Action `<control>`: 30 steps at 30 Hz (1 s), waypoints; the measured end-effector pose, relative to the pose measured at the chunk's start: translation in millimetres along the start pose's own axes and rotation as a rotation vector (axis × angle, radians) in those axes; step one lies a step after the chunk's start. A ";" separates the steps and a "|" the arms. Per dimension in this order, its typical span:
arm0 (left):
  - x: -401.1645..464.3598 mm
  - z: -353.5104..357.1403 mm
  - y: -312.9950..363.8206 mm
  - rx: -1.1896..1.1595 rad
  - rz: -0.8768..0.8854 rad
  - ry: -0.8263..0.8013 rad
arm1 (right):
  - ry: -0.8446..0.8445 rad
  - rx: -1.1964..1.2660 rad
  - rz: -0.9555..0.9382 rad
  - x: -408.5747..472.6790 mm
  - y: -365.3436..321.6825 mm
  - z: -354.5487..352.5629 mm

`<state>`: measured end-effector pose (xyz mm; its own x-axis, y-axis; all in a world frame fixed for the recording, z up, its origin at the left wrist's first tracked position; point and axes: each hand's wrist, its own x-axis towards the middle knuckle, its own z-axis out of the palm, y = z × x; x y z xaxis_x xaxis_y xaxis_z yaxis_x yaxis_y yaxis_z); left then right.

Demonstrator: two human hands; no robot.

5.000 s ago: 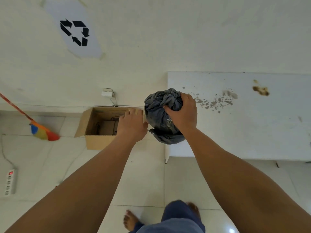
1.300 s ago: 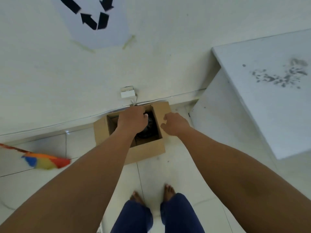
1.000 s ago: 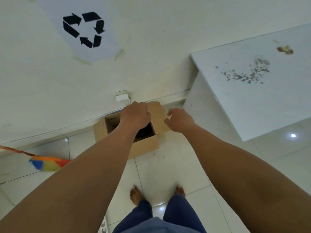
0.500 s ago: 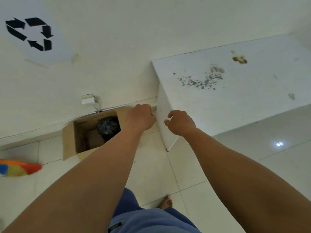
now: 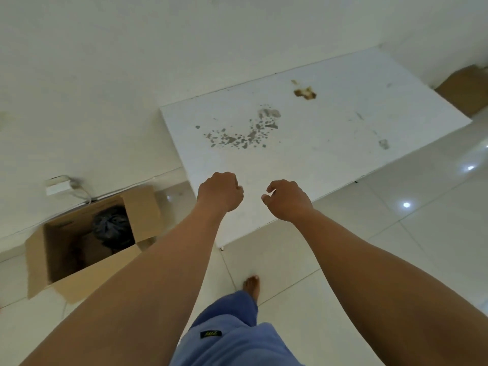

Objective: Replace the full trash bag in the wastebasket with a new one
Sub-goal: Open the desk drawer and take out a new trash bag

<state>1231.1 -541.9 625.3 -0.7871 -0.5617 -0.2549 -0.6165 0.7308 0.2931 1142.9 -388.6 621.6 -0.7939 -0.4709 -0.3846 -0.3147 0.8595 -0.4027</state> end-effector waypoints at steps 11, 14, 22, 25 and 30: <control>52.3 29.1 157.5 0.055 0.102 -0.038 | 0.020 0.021 0.062 48.6 141.0 -97.8; 67.1 39.6 201.4 0.067 0.097 -0.042 | 0.019 0.027 0.056 66.5 181.2 -122.5; 92.7 80.3 346.8 0.003 -0.032 0.023 | 0.000 -0.045 -0.086 128.0 300.6 -202.9; 93.8 96.3 399.1 -0.023 -0.082 0.036 | -0.025 -0.089 -0.124 145.6 341.2 -233.4; 106.0 113.2 469.0 -0.057 -0.150 0.051 | -0.063 -0.124 -0.168 177.2 394.9 -270.8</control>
<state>861.1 -214.8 631.5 -0.6852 -0.6831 -0.2527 -0.7263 0.6149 0.3071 737.1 -78.9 619.4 -0.6922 -0.6177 -0.3732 -0.5043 0.7840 -0.3621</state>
